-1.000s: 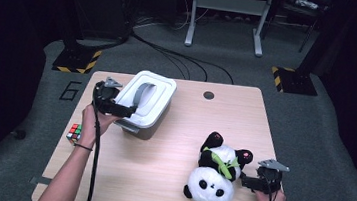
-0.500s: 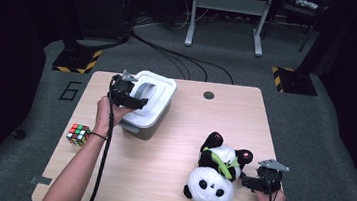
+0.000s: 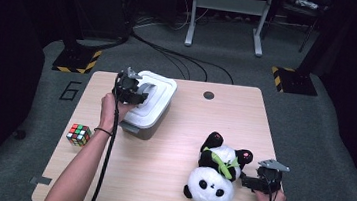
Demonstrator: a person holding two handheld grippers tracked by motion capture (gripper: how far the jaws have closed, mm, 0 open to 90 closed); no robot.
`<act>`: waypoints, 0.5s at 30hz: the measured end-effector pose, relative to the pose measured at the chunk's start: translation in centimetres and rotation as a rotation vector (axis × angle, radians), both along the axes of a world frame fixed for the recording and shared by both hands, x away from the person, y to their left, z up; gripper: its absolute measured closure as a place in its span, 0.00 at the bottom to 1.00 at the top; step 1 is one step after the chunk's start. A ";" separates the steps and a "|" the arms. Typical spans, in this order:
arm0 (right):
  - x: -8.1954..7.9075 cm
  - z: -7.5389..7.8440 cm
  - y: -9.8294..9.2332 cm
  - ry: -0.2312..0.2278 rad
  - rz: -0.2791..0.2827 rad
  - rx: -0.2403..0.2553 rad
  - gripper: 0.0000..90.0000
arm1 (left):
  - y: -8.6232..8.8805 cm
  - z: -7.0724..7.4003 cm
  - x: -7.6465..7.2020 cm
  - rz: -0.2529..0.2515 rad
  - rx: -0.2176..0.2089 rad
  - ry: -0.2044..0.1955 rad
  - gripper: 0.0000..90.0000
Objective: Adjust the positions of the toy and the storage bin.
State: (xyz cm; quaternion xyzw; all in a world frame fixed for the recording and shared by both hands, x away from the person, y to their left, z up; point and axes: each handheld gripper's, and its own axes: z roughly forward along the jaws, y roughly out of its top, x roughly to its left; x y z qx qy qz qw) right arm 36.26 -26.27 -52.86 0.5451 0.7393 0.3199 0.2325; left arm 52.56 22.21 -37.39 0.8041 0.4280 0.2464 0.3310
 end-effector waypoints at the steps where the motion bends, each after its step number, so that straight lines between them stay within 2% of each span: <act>1: 0.0 0.0 0.0 0.000 0.000 0.000 0.04 | 0.0 0.0 0.0 0.005 -0.001 0.000 0.64; 3: 0.0 0.0 0.0 0.000 0.000 0.000 0.04 | 0.1 0.0 0.0 0.012 0.004 0.002 0.65; 10: 0.0 0.0 0.0 0.000 0.001 0.000 0.04 | 0.3 -0.2 0.2 0.006 -0.023 0.012 0.70; 13: 0.0 0.0 0.0 0.000 0.000 0.000 0.04 | 0.1 -0.1 0.2 0.000 -0.007 0.010 0.71; 15: 0.0 0.0 0.0 0.001 -0.001 0.001 0.04 | 0.1 -0.2 0.3 0.002 -0.014 0.008 0.72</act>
